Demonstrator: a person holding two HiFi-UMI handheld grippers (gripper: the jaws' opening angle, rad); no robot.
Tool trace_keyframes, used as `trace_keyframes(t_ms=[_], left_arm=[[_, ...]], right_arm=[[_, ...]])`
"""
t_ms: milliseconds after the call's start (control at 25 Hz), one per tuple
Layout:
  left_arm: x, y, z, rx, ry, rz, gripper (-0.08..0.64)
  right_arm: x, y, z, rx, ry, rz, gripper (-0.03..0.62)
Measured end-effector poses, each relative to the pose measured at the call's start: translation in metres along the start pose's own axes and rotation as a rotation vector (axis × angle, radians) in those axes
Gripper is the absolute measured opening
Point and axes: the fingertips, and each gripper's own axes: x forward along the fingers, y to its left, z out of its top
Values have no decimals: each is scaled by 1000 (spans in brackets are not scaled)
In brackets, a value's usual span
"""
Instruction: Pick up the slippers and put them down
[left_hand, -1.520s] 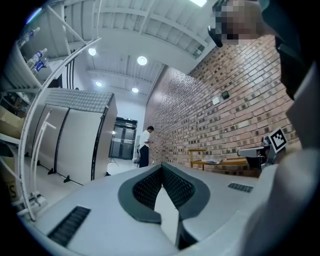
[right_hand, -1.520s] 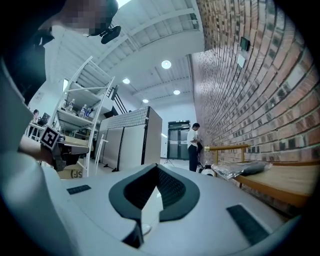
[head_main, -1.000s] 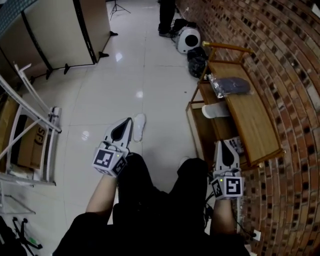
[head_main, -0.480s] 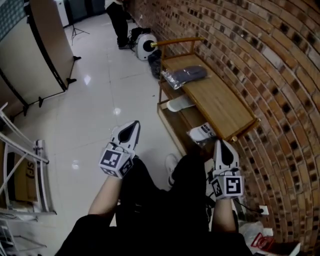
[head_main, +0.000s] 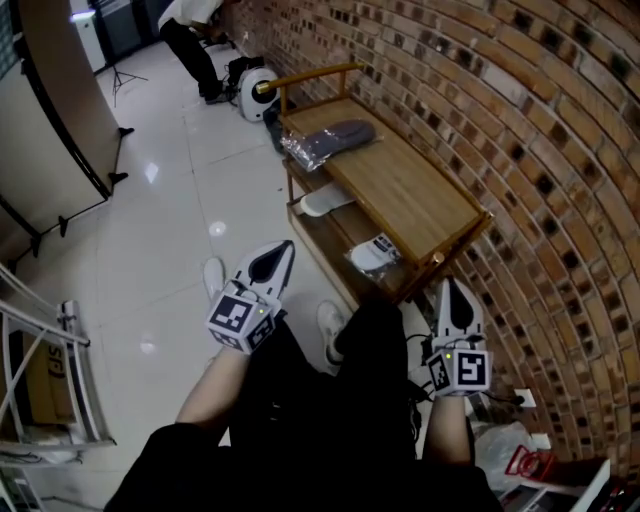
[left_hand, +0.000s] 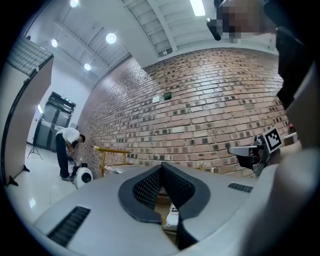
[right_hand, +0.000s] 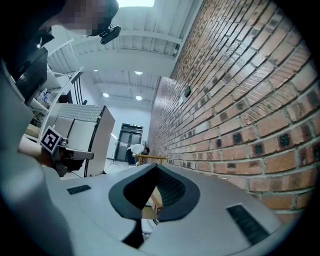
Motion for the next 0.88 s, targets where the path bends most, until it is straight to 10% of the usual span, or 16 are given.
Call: trace_keyframes(t_ms=[480, 880], left_arm=[[31, -18, -13, -8, 2, -77, 0], [37, -8, -59, -312, 27, -83, 0]], right_arm=[[-7, -24, -18, 8, 49, -59, 8], [-13, -42, -27, 17, 77, -97, 8]])
